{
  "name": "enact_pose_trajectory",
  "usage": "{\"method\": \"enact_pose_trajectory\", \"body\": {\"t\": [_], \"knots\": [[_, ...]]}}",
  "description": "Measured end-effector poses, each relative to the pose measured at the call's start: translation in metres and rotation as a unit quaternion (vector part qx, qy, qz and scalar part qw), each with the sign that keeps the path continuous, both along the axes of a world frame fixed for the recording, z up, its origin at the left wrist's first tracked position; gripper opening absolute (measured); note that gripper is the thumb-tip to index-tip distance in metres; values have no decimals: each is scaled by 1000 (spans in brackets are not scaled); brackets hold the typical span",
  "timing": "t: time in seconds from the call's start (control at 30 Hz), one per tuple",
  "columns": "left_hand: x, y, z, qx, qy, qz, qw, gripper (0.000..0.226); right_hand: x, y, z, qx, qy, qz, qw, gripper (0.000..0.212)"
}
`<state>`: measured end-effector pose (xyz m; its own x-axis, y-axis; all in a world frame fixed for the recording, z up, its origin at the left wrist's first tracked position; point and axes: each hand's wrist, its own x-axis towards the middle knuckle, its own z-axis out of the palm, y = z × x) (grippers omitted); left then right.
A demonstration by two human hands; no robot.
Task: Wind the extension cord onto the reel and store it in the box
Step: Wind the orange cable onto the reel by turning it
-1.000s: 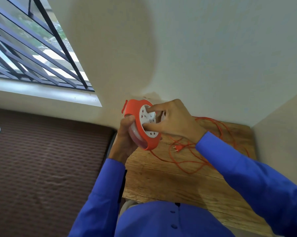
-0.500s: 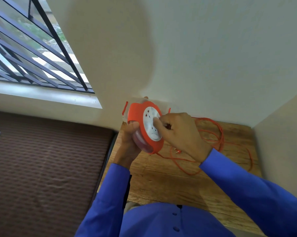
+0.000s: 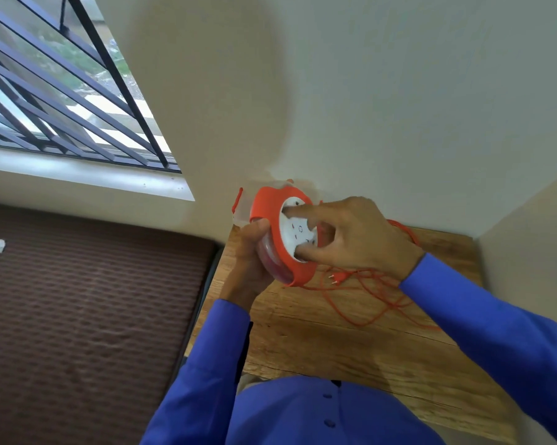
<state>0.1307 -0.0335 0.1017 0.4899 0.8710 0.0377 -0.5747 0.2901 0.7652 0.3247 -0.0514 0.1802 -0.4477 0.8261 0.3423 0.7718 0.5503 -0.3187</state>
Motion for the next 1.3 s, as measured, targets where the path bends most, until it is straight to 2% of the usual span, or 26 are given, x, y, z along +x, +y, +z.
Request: {"method": "enact_pose_trajectory", "body": {"t": [0.07, 0.13, 0.2, 0.27, 0.33, 0.4, 0.47, 0.5, 0.57, 0.6, 0.67, 0.7, 0.8, 0.9, 1.0, 1.03, 1.1, 1.17, 1.2, 1.3], "knots": [[2, 2, 4, 20, 6, -4, 1000, 81, -6, 3, 2, -62, 78, -66, 993, 71], [5, 3, 9, 13, 19, 12, 1000, 86, -12, 8, 4, -77, 94, -109, 986, 64], [6, 4, 14, 7, 39, 24, 999, 102, -14, 13, 2, -68, 99, -141, 983, 54], [5, 4, 17, 15, 72, 38, 997, 120, -17, 17, -1, -87, 115, -169, 975, 64], [4, 4, 21, 32, 101, 35, 994, 113, -16, 19, -4, -162, 179, -192, 951, 75], [3, 5, 22, 46, 126, 34, 990, 102, -15, 16, -5, -262, 267, -191, 907, 75], [5, 3, 22, 56, 128, 35, 990, 102, -16, 12, -4, -298, 295, -181, 890, 74], [6, 1, 23, 56, 120, 34, 991, 103, -17, 10, -4, -269, 277, -184, 904, 73], [7, 0, 23, 51, 98, 34, 993, 99, -18, 4, -5, -142, 191, -191, 952, 68], [7, 2, 22, 50, 85, 40, 994, 94, -18, 1, -7, -76, 146, -186, 969, 61], [4, 9, 19, 63, 55, 50, 995, 83, -16, -6, -10, 20, 86, -139, 986, 33], [2, 12, 18, 68, 41, 52, 995, 80, -14, -9, -9, 40, 52, -98, 993, 24], [-4, 15, 14, 61, 23, 45, 997, 76, -6, -8, -17, 38, -94, 21, 995, 44], [-2, 14, 11, 41, 42, 25, 998, 79, 2, 0, -17, 26, -128, 46, 990, 48], [4, 11, 12, 27, 53, 24, 998, 80, 10, 10, -13, 45, -68, 51, 995, 52], [6, 11, 12, 38, 54, 28, 997, 78, 9, 12, -10, 38, -16, 30, 999, 55], [9, 8, 16, 58, 65, 30, 996, 74, 7, 16, -6, -38, 101, -30, 994, 56], [11, 6, 21, 53, 90, 25, 994, 77, 5, 23, -7, -126, 204, -68, 968, 39], [12, 5, 22, 52, 107, 24, 993, 82, 3, 26, -8, -151, 247, -85, 953, 39], [11, 2, 22, 76, 168, 33, 982, 91, -1, 26, -13, -230, 308, -149, 911, 66]]}}
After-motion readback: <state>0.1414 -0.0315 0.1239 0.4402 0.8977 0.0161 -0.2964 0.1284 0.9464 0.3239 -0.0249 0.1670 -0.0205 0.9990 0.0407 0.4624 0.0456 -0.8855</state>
